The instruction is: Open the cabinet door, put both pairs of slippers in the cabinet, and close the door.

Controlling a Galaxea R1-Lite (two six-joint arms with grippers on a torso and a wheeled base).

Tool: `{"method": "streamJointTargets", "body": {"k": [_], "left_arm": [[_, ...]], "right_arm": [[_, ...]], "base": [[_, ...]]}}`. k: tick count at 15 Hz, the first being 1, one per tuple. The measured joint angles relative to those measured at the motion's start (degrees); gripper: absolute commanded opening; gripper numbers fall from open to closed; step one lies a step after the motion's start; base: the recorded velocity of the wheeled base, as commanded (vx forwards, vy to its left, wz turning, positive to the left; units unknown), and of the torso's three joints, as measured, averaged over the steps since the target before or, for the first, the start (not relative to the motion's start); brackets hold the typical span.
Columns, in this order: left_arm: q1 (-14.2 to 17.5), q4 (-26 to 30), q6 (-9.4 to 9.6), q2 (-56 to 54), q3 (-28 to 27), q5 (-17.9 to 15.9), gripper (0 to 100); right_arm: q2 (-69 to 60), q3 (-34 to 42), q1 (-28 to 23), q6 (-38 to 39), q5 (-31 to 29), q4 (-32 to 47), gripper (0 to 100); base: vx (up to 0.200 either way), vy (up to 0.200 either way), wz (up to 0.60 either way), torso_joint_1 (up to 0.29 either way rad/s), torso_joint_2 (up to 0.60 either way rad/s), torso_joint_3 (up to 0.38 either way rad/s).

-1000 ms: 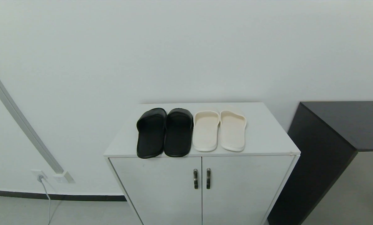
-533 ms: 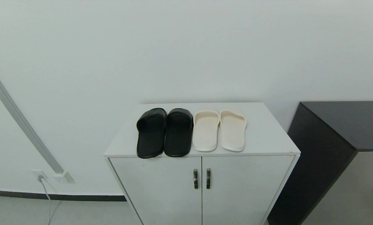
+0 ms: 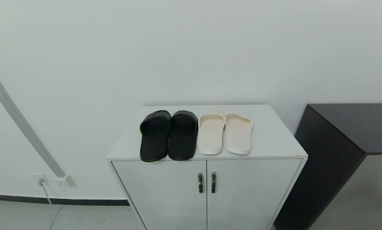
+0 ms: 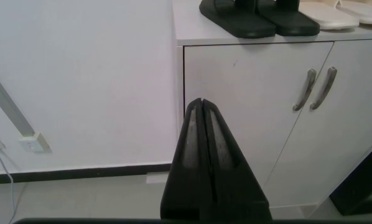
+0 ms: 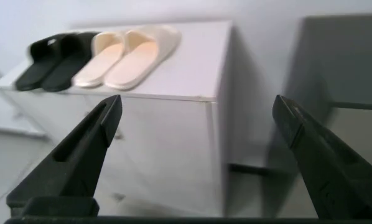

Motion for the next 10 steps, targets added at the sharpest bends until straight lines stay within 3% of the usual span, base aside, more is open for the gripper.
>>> {"method": "streamJointTargets", "body": {"k": [6,10], "left_arm": [[0.0,0.0,0.0,0.0,0.0,0.0,0],[0.0,0.02,-0.02,0.0,0.0,0.0,0]], "right_arm": [[16.68,-8.33,28.16,6.51,-18.25,-4.6,100],[27.92,-17.54,34.8,8.79,-21.53,-5.17,100]], "base": [[0.0,0.0,0.0,0.0,0.0,0.0],[0.0,0.0,0.0,0.0,0.0,0.0]]}}
